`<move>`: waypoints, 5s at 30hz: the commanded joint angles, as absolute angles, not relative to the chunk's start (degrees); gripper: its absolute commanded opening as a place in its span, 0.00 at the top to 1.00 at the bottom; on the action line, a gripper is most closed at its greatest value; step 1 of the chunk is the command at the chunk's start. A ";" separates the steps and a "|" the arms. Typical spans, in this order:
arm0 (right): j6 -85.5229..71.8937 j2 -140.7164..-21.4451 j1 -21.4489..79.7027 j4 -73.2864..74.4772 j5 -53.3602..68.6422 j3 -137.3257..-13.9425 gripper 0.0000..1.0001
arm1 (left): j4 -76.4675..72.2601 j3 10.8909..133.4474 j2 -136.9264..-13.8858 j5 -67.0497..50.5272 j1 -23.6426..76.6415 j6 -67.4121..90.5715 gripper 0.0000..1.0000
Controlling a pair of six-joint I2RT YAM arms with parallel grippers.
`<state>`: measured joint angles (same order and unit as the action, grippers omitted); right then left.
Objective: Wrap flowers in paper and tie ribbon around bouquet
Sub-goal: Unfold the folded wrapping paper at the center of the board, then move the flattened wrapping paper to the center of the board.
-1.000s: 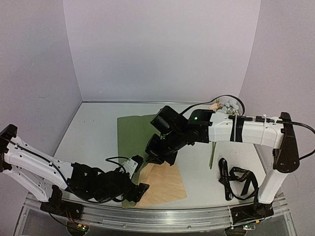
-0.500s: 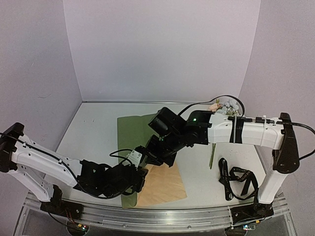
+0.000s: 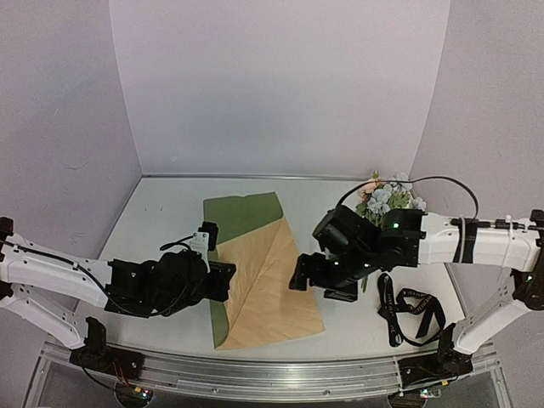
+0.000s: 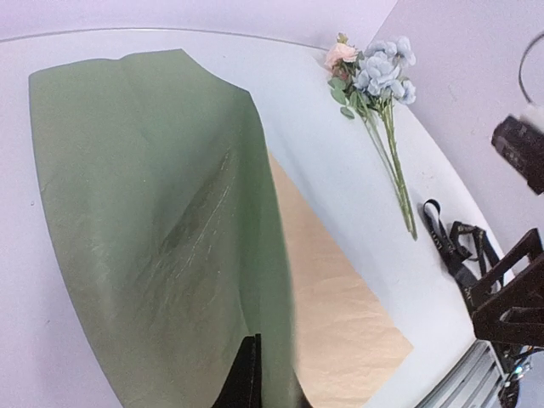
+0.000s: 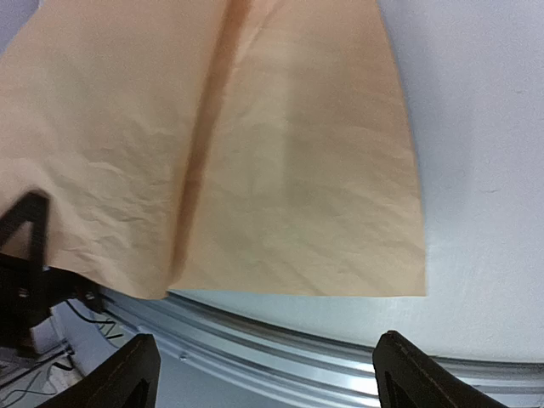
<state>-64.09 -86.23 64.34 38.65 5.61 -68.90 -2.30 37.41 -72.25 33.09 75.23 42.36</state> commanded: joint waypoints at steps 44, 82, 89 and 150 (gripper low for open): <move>-75.87 -90.41 57.92 -12.85 9.79 -30.80 1.00 | 26.27 43.44 -64.00 42.63 66.46 62.27 1.00; -51.79 -77.58 67.61 34.43 -2.22 -50.72 0.18 | 8.20 45.68 -86.99 -3.67 4.12 27.98 0.96; -45.24 -69.33 53.95 40.94 4.93 -48.57 0.09 | 13.38 57.19 -91.30 0.19 3.60 26.33 0.63; -68.89 -112.98 27.54 -11.93 22.10 -56.20 0.69 | 15.79 68.40 -111.59 -1.14 33.86 31.65 0.55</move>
